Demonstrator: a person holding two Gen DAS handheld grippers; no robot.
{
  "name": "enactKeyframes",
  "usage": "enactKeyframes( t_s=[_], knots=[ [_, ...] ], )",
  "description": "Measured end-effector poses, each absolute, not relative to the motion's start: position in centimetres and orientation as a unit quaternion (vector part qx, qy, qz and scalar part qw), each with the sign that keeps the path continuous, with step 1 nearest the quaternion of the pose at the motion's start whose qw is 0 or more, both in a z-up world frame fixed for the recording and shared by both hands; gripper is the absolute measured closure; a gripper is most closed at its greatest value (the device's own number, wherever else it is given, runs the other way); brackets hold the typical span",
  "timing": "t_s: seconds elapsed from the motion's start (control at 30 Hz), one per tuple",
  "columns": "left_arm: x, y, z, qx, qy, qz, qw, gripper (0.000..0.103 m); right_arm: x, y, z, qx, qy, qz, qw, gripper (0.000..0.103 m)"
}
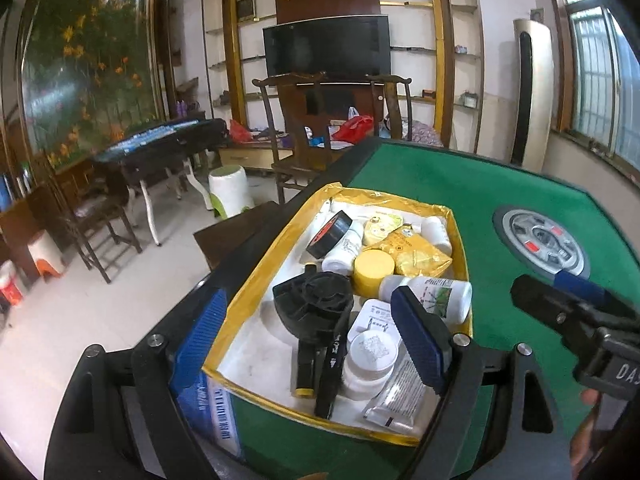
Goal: Organize rigid objects
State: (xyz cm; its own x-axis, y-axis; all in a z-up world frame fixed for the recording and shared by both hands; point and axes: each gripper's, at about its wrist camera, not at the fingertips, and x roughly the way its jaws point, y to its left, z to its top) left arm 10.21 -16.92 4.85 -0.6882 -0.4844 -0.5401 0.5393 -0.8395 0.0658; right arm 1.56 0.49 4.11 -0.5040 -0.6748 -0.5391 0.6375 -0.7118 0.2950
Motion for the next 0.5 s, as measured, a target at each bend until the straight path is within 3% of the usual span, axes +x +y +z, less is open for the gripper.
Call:
enactKeyframes(
  t_s=[0.07, 0.5],
  knots=[
    [10.3, -16.6, 4.9, 0.283, 0.036, -0.916, 0.283, 0.018, 1.7, 0.5, 4.1, 0.326, -0.028, -0.863, 0.385, 0.003],
    [11.6, -15.0, 5.2, 0.265, -0.021, -0.918, 0.295, 0.018, 3.3, 1.0, 4.9, 0.294, -0.011, -0.875, 0.383, 0.003]
  ],
)
